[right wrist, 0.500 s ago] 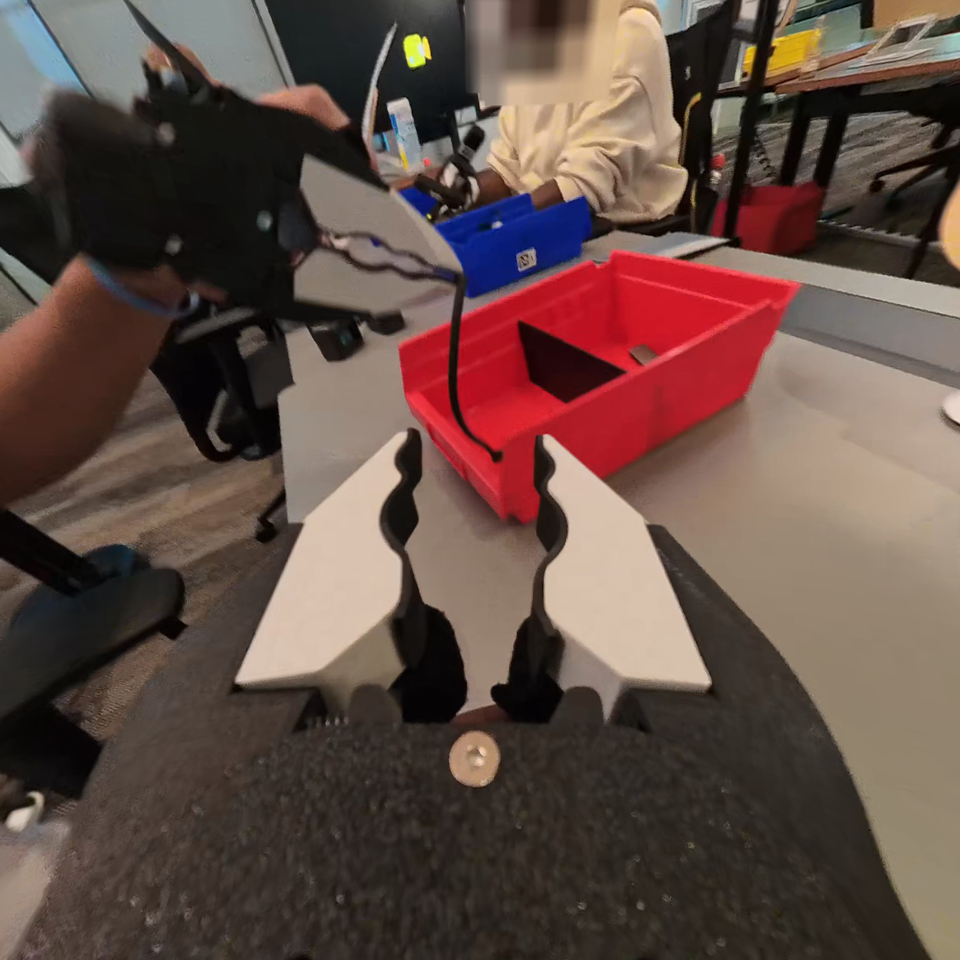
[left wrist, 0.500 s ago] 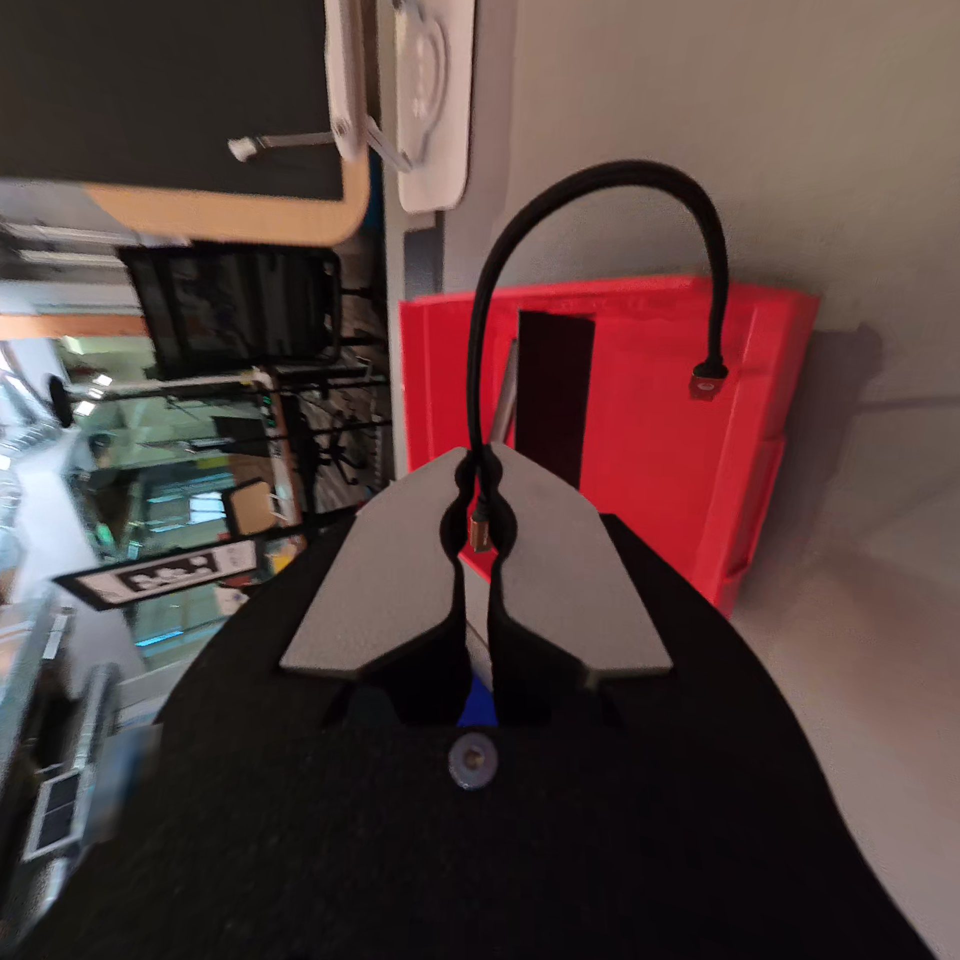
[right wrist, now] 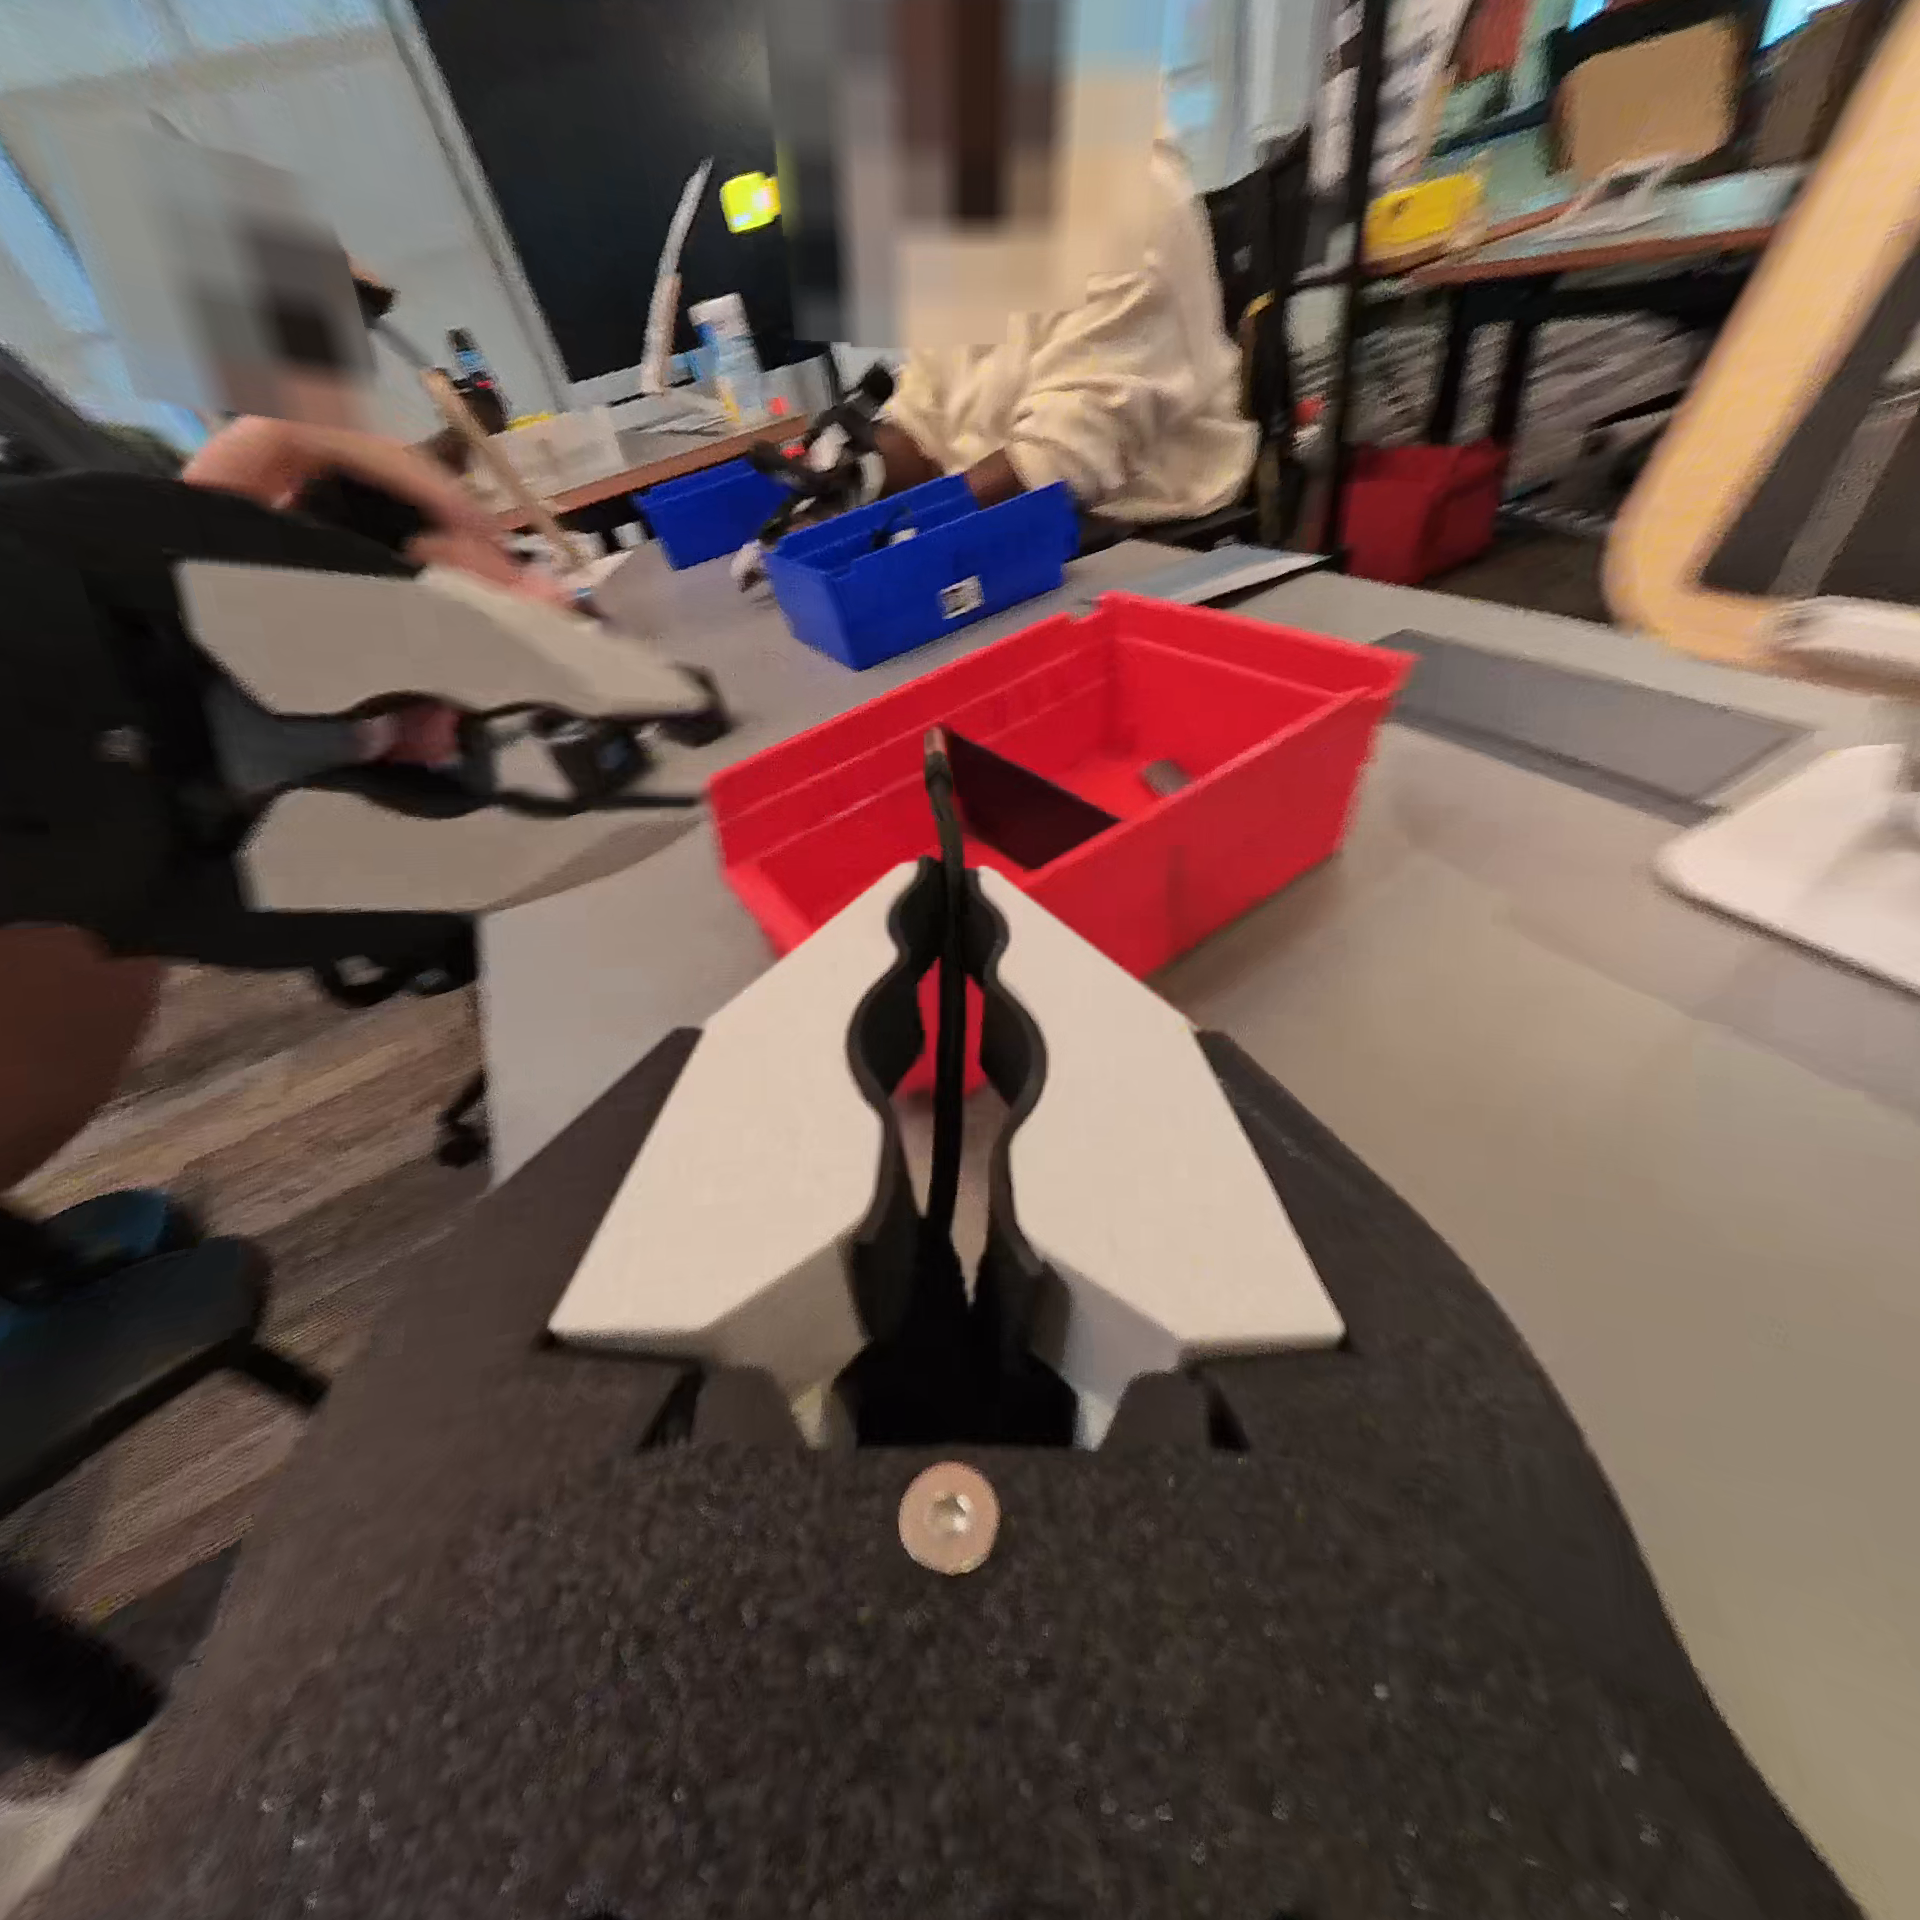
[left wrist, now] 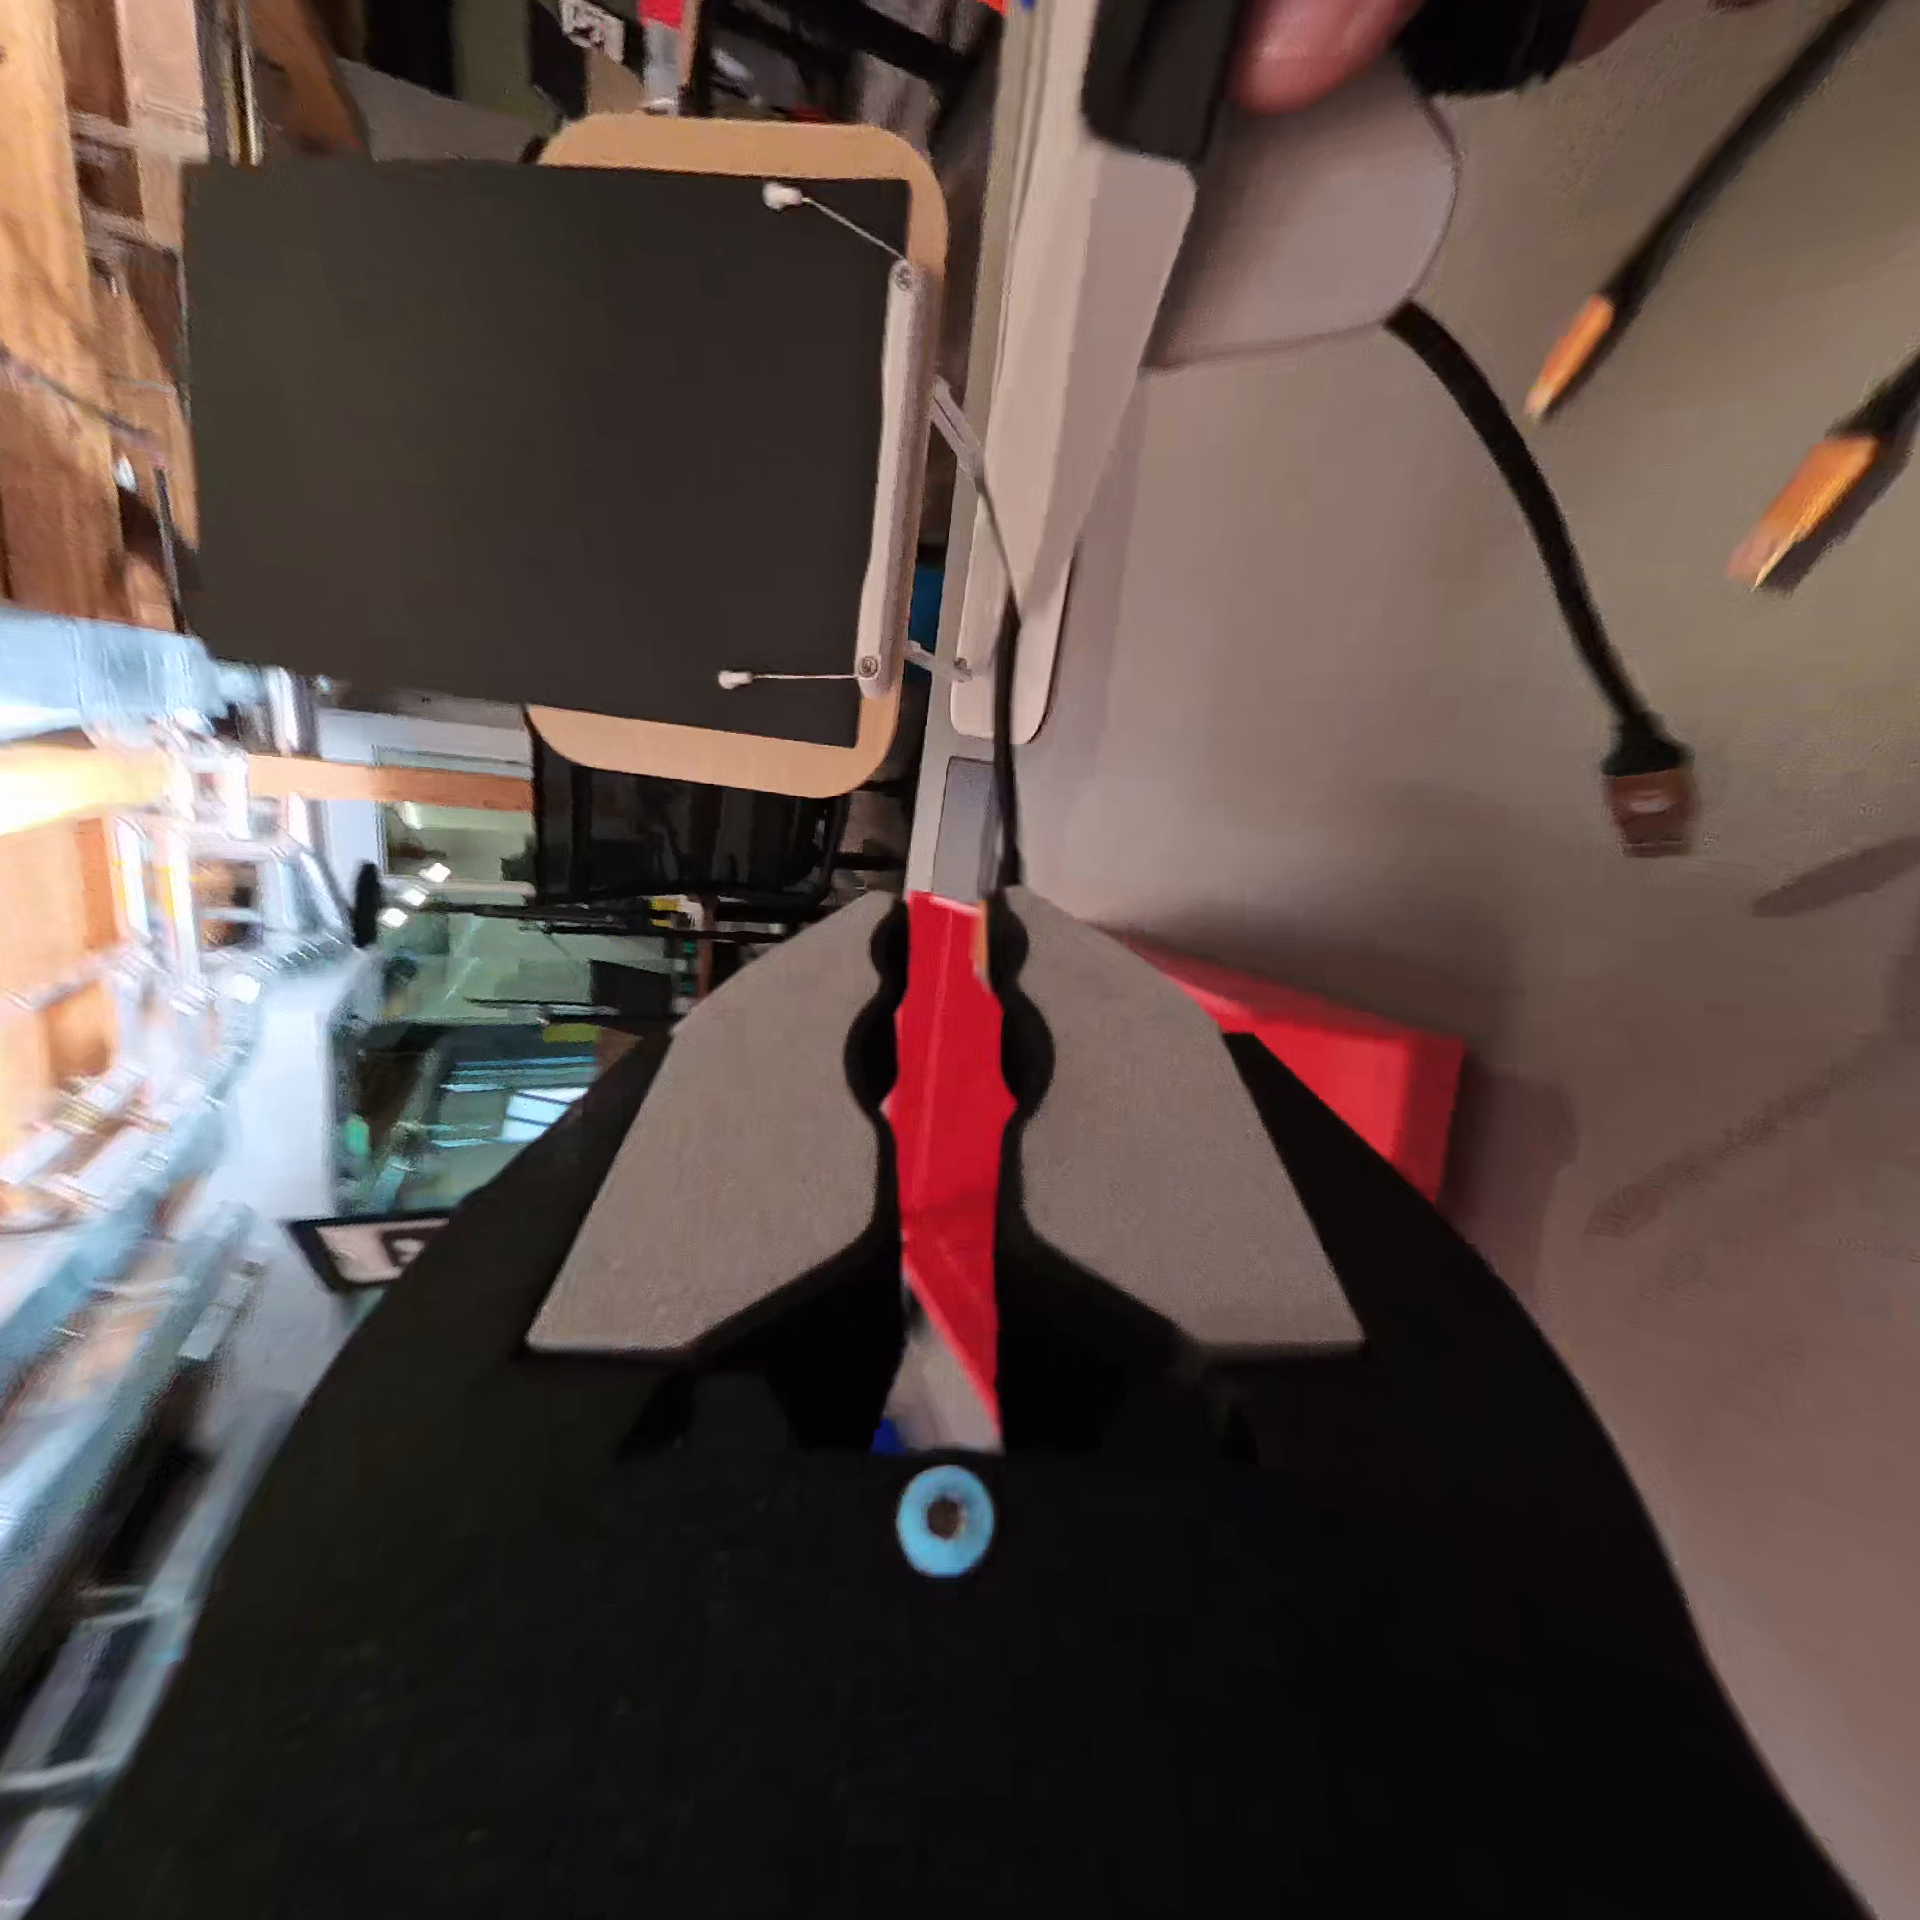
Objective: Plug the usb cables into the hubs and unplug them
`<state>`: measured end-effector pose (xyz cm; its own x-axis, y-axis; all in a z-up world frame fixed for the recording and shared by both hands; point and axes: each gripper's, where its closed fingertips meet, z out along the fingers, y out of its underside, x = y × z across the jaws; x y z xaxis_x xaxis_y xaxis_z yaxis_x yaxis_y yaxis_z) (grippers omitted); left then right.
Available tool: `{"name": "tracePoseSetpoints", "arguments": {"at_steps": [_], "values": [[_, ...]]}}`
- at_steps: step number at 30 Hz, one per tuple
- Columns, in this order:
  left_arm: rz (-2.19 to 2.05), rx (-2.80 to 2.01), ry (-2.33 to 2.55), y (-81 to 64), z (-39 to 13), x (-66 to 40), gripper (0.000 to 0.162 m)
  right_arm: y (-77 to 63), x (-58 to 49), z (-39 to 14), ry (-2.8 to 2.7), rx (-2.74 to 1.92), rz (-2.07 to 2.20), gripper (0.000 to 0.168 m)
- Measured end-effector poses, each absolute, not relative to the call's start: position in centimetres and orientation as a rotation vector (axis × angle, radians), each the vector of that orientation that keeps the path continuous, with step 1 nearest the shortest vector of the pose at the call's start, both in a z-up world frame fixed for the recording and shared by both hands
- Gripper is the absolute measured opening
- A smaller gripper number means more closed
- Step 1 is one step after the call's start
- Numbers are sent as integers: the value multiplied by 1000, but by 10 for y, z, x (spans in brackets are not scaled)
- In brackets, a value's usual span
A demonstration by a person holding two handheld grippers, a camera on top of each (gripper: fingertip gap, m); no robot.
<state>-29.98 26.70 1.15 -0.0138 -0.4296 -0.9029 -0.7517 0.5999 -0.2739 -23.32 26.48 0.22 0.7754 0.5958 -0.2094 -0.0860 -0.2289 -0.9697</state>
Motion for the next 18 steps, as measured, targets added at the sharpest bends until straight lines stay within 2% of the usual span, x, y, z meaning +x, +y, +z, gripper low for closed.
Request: {"name": "tracePoseSetpoints", "arguments": {"at_steps": [3, 7, 9, 12, 15, 18], "values": [[40, -1198, 1584, 245, -11, -298, 19, 269, -161, 27, -349, -1622, 359, 1], [-206, -1367, 1534, 220, -64, -296, 12, 250, -129, 48, -600, -1478, -101, 1], [-260, -1461, 1517, 212, -94, -297, 12, 238, -149, 21, -782, -1476, -159, 2], [-369, -1555, 1538, 191, -124, -297, 11, 228, -164, -63, -1028, -1578, -257, 1], [-435, -1594, 1539, 176, -134, -297, 11, 224, -150, -132, -1118, -1711, -323, 2], [-531, -1641, 1515, 161, -140, -297, 10, 213, -144, -166, -1186, -1834, -255, 2]]}}
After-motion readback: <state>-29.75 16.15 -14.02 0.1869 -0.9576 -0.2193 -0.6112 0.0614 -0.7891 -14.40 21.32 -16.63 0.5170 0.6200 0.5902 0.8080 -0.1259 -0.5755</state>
